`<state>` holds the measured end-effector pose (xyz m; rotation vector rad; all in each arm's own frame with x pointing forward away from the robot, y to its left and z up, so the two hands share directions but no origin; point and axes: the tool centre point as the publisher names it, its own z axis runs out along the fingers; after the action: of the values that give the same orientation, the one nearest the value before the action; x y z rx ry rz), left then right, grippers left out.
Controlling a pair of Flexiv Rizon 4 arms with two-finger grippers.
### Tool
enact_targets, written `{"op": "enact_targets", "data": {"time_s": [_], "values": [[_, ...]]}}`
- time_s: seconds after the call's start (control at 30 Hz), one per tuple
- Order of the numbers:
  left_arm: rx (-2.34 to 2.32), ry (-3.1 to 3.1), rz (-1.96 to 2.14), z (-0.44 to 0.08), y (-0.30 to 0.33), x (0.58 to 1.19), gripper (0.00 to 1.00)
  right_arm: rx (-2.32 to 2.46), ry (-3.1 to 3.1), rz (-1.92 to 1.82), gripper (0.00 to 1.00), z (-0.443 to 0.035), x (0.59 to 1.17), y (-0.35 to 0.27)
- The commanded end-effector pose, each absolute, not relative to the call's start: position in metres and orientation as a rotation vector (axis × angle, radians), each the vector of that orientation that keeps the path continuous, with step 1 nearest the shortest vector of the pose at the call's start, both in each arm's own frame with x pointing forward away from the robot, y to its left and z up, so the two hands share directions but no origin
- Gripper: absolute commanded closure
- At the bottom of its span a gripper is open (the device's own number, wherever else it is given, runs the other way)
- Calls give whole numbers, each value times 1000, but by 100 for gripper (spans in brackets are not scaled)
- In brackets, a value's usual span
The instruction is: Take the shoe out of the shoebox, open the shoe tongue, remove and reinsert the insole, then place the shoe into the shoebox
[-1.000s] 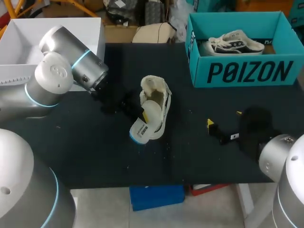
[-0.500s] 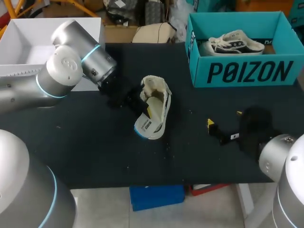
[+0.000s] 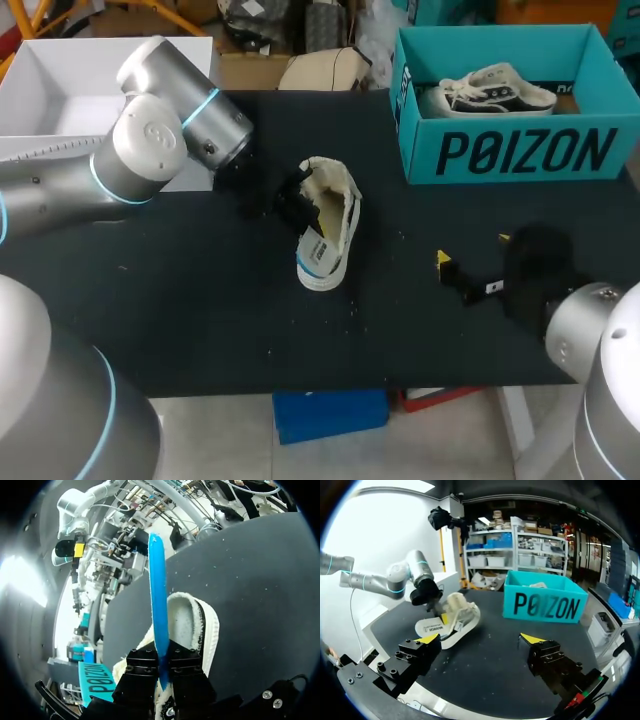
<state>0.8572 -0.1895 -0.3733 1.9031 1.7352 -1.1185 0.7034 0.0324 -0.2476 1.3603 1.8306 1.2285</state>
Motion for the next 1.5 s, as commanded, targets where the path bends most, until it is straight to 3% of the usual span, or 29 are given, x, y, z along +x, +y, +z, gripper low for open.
{"op": "enact_targets", "data": {"time_s": [0.03,0.07,0.1,0.17,0.27,0.53,0.6,0.77,1.0,1.03,1.1,1.5], "values": [[1887,1733,-1094,-368,-193,855,30,1372,1815,1205,0,-246,701,39],[1888,1728,-1090,-366,-193,854,21,1372,1815,1205,0,-246,701,39],[1885,1724,-1092,-363,-193,852,20,1372,1815,1205,0,-246,701,39],[1890,1710,-1086,-358,-191,848,5,1372,1815,1205,0,-246,701,39],[1900,1689,-1087,-348,-188,839,5,1372,1815,1205,0,-246,701,39],[1945,1665,-1099,-330,-180,807,19,1372,1815,1205,0,-246,701,39],[1948,1663,-1097,-328,-179,802,38,1372,1815,1205,0,-246,701,39],[1944,1677,-1091,-330,-176,790,58,1372,1815,1205,0,-246,701,39],[1952,1688,-1095,-334,-173,780,64,1372,1815,1205,0,-246,701,39],[1953,1689,-1096,-334,-172,779,69,1372,1815,1205,0,-246,701,39],[1958,1689,-1108,-335,-172,777,100,1372,1815,1205,0,-246,701,39],[1933,1679,-1106,-344,-178,794,100,1372,1815,1205,0,-246,701,39]]}}
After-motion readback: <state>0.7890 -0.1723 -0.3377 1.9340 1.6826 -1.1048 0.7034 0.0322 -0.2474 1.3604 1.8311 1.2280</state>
